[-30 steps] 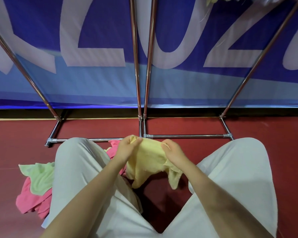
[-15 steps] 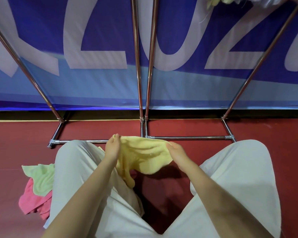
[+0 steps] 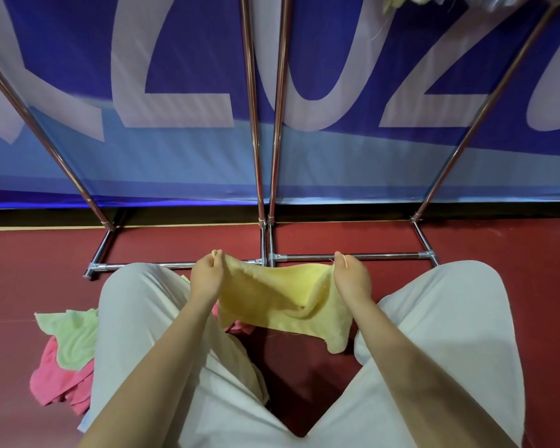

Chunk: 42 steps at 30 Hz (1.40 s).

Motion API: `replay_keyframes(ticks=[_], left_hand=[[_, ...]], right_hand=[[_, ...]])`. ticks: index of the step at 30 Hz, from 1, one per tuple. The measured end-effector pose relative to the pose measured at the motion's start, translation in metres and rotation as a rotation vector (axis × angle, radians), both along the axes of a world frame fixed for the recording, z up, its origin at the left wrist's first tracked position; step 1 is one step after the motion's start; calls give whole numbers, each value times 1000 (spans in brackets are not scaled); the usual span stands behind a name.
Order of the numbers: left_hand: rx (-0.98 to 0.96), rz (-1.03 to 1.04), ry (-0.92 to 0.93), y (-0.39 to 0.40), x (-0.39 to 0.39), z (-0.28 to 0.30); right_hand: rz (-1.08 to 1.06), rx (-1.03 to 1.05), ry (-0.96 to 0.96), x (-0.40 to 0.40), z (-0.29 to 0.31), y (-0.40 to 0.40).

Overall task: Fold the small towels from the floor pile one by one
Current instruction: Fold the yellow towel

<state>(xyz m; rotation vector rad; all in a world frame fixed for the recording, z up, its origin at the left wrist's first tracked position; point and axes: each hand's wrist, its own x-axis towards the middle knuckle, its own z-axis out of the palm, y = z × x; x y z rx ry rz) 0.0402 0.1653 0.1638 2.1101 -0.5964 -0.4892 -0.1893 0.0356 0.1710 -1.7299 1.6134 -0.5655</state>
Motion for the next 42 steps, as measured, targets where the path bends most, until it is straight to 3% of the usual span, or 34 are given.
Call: replay_keyframes(ticks=[5,10,14,19,22,25,30,34,42], left_hand=[[34,-3,51,-2,-6,4],[-48,112,312,-4,-7,3],[-118,57,478,-7,-10,3],[-159,-53,464,-11,-26,4],[-250,-75,451,-14,-37,9],[-334,-107,425,-17,-46,13],[-368,-125,459,-26,-57,18],[-416,-122,498,-34,-64,18],[-455,-105,569,-45,-73,17]], right_hand=[[-69,62,-137,1,-3,-5],[-167,141,-375,3,4,-4],[-132,255,-548,8,8,0],[25,426,-747,22,19,14],[169,452,-666,30,21,20],[306,304,-467,34,20,24],[406,117,-421,35,28,24],[432,-160,-218,35,25,19],[417,-116,-224,43,35,23]])
